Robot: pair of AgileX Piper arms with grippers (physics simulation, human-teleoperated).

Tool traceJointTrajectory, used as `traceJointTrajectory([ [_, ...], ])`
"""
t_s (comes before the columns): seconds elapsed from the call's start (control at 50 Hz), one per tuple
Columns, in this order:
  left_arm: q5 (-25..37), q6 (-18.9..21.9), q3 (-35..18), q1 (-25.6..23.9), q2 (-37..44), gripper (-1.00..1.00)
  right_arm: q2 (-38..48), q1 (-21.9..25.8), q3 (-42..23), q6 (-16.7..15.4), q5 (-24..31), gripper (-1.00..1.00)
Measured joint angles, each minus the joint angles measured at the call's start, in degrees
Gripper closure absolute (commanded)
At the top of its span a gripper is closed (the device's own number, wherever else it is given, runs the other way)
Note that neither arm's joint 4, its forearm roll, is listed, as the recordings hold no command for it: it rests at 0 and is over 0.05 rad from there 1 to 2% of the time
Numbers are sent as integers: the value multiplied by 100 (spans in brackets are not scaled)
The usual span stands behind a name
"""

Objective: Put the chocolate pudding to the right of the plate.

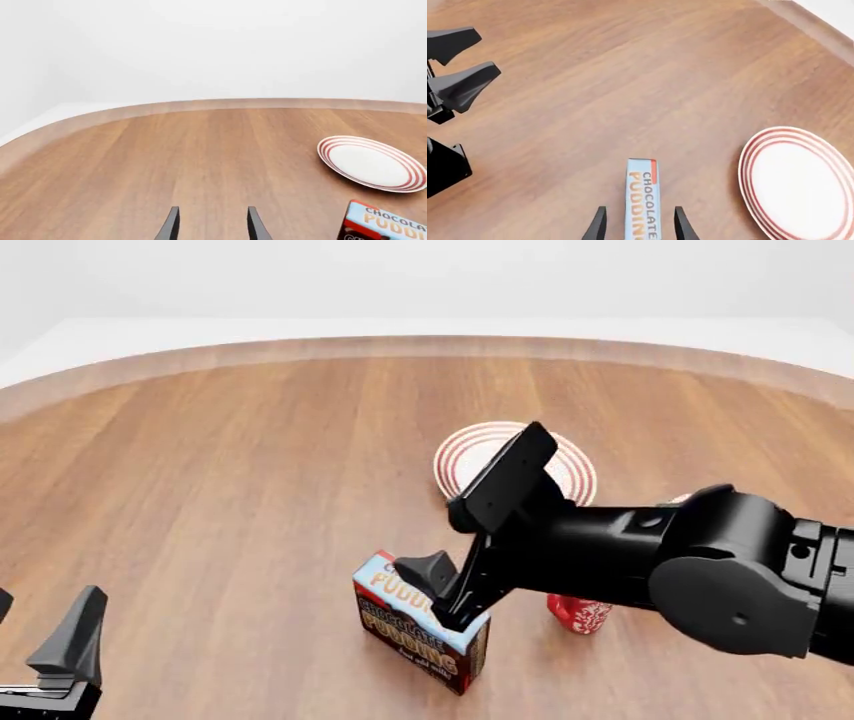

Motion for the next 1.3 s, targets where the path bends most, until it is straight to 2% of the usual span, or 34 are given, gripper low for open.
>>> traceJointTrajectory([
  [0.36, 0, 0, 0, 0, 0, -100, 246, 232, 37, 268, -57, -100],
  [0.58, 0, 0, 0, 0, 0, -100, 266, 172, 159, 329, -139, -100],
  [0.96, 0, 0, 0, 0, 0, -100, 242, -112, 407, 286, -244, -100],
  [1.3, 0, 0, 0, 0, 0, -100, 420, -386, 571, 123, -369, -100],
])
